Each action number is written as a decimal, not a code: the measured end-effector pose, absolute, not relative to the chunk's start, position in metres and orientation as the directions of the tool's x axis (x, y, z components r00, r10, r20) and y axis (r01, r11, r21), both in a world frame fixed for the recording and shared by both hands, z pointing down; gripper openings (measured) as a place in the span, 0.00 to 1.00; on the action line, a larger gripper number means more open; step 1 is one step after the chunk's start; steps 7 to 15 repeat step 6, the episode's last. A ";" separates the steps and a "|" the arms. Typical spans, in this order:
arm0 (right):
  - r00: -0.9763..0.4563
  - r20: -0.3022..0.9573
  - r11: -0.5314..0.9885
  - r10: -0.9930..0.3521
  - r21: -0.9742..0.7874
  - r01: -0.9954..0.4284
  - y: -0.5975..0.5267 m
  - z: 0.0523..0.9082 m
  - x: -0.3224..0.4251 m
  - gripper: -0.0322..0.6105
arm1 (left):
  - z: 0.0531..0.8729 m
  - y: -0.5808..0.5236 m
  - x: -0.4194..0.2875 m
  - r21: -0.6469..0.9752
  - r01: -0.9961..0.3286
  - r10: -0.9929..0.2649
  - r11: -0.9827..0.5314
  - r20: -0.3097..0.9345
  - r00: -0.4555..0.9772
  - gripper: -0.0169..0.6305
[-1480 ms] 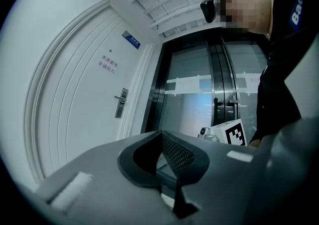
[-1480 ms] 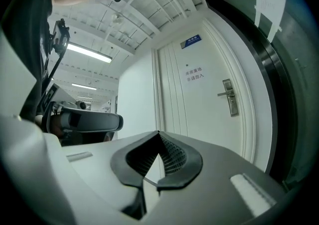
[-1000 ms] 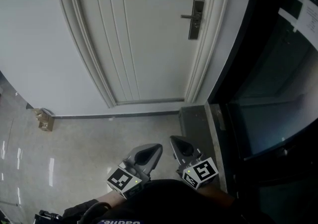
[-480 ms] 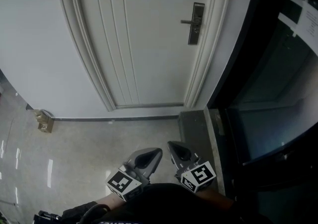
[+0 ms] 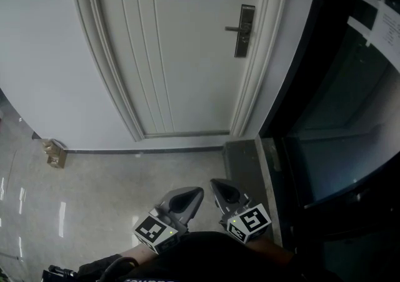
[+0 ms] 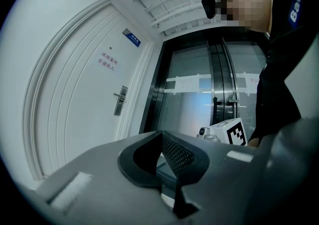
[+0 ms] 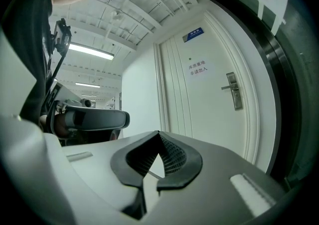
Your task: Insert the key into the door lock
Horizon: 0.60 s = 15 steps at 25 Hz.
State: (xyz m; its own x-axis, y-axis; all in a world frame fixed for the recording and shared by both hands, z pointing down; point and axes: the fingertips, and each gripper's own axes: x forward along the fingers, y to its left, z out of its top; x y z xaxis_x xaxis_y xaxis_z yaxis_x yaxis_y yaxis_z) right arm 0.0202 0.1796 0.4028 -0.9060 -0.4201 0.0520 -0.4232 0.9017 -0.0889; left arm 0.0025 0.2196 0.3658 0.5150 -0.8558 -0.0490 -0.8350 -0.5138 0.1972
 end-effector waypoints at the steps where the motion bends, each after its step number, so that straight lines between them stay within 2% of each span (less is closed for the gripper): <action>1: -0.906 0.053 0.901 -0.421 -0.090 -0.424 0.180 0.403 0.021 0.05 | 0.366 0.220 0.003 0.197 -0.835 -0.856 -0.514 -0.049 0.515 0.05; 15: -0.904 0.053 0.900 -0.423 -0.094 -0.426 0.180 0.404 0.022 0.05 | 0.360 0.220 0.005 0.209 -0.830 -0.853 -0.517 -0.044 0.520 0.05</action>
